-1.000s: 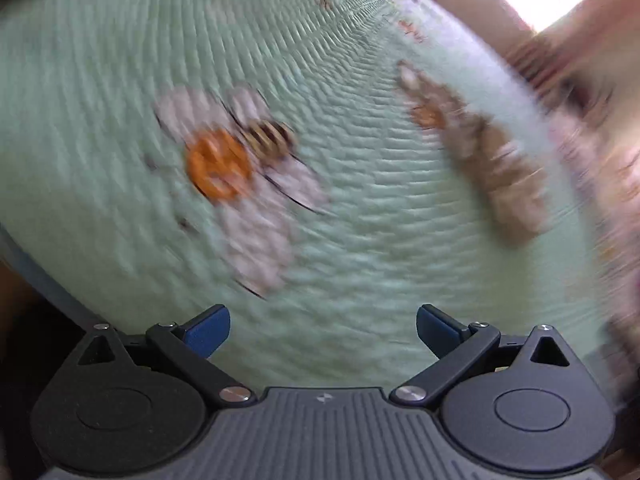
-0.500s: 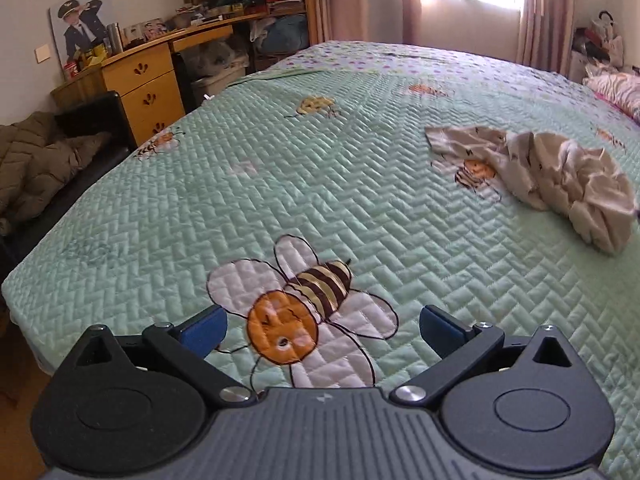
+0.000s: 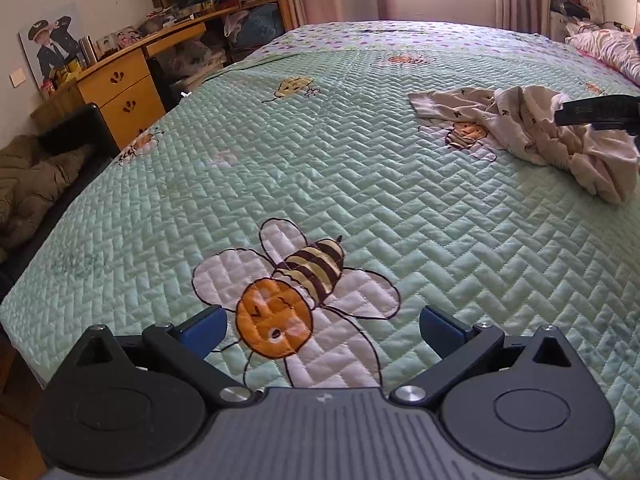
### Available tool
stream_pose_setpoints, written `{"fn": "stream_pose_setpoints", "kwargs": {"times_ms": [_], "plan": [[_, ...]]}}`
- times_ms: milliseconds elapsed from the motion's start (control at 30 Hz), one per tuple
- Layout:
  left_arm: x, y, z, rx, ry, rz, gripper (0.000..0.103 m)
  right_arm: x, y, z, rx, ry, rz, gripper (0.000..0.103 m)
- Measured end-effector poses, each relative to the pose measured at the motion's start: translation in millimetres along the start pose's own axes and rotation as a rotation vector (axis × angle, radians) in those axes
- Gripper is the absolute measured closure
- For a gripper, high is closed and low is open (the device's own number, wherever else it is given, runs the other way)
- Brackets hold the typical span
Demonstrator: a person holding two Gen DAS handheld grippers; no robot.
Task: Fold clothes
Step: 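Grasp the beige garment with the right gripper and lift it up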
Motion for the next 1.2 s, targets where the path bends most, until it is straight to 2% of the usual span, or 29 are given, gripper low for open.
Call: {"fn": "stream_pose_setpoints", "kwargs": {"times_ms": [67, 100, 133, 167, 233, 333, 400, 500, 667, 733, 867, 967, 1067, 1200], "plan": [[-3, 2, 1, -0.003, 0.008, -0.012, 0.001, -16, -2, 1, -0.029, 0.046, -0.018, 0.047], [-5, 2, 2, -0.003, 0.015, -0.016, 0.001, -24, -5, 2, -0.050, 0.075, -0.024, 0.058], [-1, 2, -2, -0.003, 0.026, -0.024, 0.001, -31, -8, 3, -0.072, 0.104, -0.029, 0.078], [-2, 3, -1, -0.003, 0.039, -0.027, 0.001, -39, -11, 4, -0.094, 0.132, -0.034, 0.087], [-4, 4, 0, -0.011, 0.065, -0.035, 0.001, -41, -20, 9, -0.164, 0.133, -0.082, 0.090], [-5, 4, 4, -0.021, 0.090, -0.047, 0.001, -21, -29, 18, -0.256, 0.099, -0.180, 0.092], [-3, 4, 7, -0.019, 0.100, -0.053, 0.001, 0, -31, 25, -0.296, 0.073, -0.257, 0.092], [-1, 5, 11, -0.016, 0.114, -0.061, 0.001, 37, -19, 34, -0.266, 0.047, -0.367, 0.093], [12, 1, 13, -0.026, 0.106, -0.086, 0.001, 115, 33, 79, -0.040, 0.076, -0.538, 0.093], [16, -4, 14, -0.039, 0.103, -0.091, 0.001, 128, 55, 104, 0.054, 0.158, -0.543, 0.093], [26, -23, 19, -0.090, 0.101, -0.099, 0.001, 138, 80, 136, 0.173, 0.210, -0.409, 0.092], [32, -38, 23, -0.149, 0.091, -0.132, 0.001, 145, 84, 145, 0.147, 0.238, -0.419, 0.091], [35, -50, 25, -0.193, 0.087, -0.165, 0.001, 146, 85, 145, 0.153, 0.250, -0.334, 0.088], [40, -61, 19, -0.205, 0.090, -0.152, 0.001, 149, 64, 144, 0.093, 0.241, -0.276, 0.054]]}}
Point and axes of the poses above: each gripper's, at about its wrist camera, not at the fingertips, and x roughly against the way its jaws point, y to its left, z to its underside, the point moved 6 cm from there along -x, roughly the way its jaws point, and after that the axes turned 15 degrees about y, right-handed, at the moved point
